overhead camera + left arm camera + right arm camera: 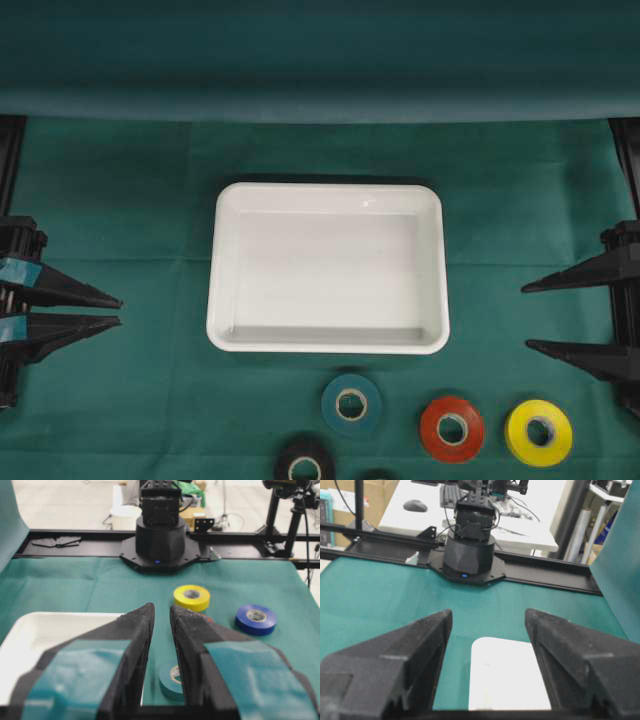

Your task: Put the tape into the white case with the right arm.

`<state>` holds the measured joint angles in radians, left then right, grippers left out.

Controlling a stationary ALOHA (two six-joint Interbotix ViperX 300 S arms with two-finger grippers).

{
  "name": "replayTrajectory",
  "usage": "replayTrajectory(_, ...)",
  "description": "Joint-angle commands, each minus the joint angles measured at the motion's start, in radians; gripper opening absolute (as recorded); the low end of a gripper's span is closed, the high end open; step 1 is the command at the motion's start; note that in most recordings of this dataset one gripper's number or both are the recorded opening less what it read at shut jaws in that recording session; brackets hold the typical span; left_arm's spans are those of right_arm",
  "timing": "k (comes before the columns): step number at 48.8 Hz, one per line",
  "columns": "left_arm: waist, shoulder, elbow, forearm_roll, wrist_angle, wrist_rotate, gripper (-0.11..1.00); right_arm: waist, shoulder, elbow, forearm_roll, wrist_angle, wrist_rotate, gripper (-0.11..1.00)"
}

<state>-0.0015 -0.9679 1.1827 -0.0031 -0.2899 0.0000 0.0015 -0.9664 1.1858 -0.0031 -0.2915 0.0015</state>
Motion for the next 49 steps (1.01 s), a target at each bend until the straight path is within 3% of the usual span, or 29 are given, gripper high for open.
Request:
replayTrajectory(1, -0.012, 0.008, -0.015, -0.017, -0.012, 0.011, 0.24, 0.005, 0.008, -0.006, 0.002, -0.003, 0.011, 0.24)
replayTrajectory(3, -0.014, 0.006, -0.015, -0.017, -0.012, 0.012, 0.22, 0.005, 0.005, 0.002, 0.0, -0.003, 0.012, 0.21)
replayTrajectory(9, -0.017, 0.002, -0.006, -0.018, -0.009, 0.009, 0.01, 0.003, -0.008, 0.012, 0.0, 0.0, 0.021, -0.01)
replayTrajectory(15, -0.017, -0.003, 0.006, -0.018, -0.009, 0.006, 0.0, 0.003, -0.025, 0.023, 0.002, -0.002, 0.035, -0.09)
replayTrajectory(31, -0.031, -0.005, 0.026, -0.018, -0.008, 0.005, 0.0, 0.003, -0.038, 0.034, -0.02, 0.012, 0.048, -0.1)
replayTrajectory(44, -0.054, -0.084, 0.137, -0.018, 0.018, 0.003, 0.0, 0.003, -0.043, 0.037, -0.02, 0.034, 0.048, -0.09)
replayTrajectory(49, -0.058, -0.138, 0.17, -0.018, 0.066, 0.003, 0.0, 0.002, -0.049, 0.038, -0.023, 0.055, 0.046, -0.02)
